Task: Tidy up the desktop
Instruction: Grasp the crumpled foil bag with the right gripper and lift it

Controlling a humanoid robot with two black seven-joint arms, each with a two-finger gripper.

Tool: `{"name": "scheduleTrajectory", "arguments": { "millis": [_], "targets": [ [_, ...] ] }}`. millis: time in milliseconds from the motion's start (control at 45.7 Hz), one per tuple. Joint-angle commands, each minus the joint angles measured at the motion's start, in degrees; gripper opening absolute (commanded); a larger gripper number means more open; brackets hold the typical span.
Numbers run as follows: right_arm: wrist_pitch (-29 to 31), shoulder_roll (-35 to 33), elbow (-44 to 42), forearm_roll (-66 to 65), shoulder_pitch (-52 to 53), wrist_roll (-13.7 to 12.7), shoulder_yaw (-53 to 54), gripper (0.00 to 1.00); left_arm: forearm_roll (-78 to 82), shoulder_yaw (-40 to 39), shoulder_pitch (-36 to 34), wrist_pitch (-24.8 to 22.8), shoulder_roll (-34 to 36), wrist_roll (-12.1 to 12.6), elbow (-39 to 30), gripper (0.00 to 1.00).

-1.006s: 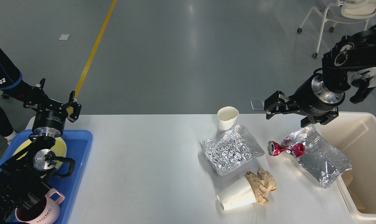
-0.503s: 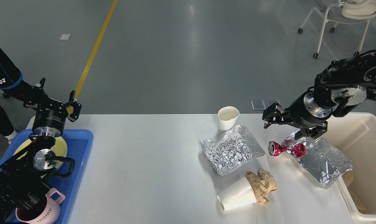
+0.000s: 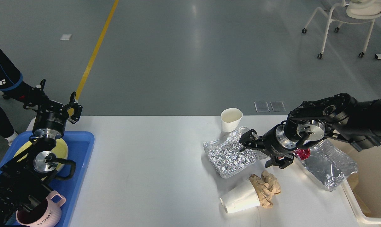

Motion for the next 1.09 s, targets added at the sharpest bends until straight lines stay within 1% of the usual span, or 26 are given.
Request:
{"name": "scheduleTrajectory", "arguments": {
  "millis": [0,197,306,372,437,569,722,744,787,809,1072],
  "targets": [
    [-3.8,3.4,-4.5,0.0,-4.5,-0.2,2.0,1.0,0.0,0.0,0.0,0.0,0.0,0.0,0.0,0.97],
    [-7.7,7.4,-10.9,0.0,-10.2,-0.5,3.4,1.0,0.0,0.0,0.0,-0.1,0.0,0.0,0.0,0.97],
    [-11.1,8.3,-13.8,0.1,-13.5,-0.5,3.5,0.96,0.0,0.0,0.0,-0.1,0.0,0.0,0.0,0.97],
    [-13.1,8.5,-14.2,0.1,-14.7,-0.4,3.5,0.88,0.0,0.0,0.0,0.0,0.0,0.0,0.0,0.97],
    [-13.4,8.9,-15.3,0.1,-15.6,-0.5,3.5,0.83,0.0,0.0,0.0,-0.1,0.0,0.0,0.0,0.97],
    [-13.9,9.6,-17.5,0.1,-17.6,-0.4,3.5,0.64,0.0,0.0,0.0,0.0,0.0,0.0,0.0,0.97],
    [-13.9,10.8,-17.5,0.1,-17.9,-0.4,3.6,0.32,0.0,0.0,0.0,-0.1,0.0,0.0,0.0,0.97],
    [-13.9,10.9,-17.5,0.1,-17.8,-0.4,3.7,0.24,0.0,0.0,0.0,-0.1,0.0,0.0,0.0,0.97],
    [-13.8,10.8,-17.5,0.1,-17.7,-0.5,3.7,0.03,0.0,0.0,0.0,-0.1,0.0,0.0,0.0,0.97],
    [-13.7,10.8,-17.5,0.1,-17.5,-0.5,3.6,0.0,0.0,0.0,0.0,0.0,0.0,0.0,0.1,0.97],
    [-13.8,10.7,-17.1,0.0,-15.8,-0.7,3.6,0.0,0.0,0.0,0.0,-0.1,-0.1,0.0,0.0,0.97]
  ]
}}
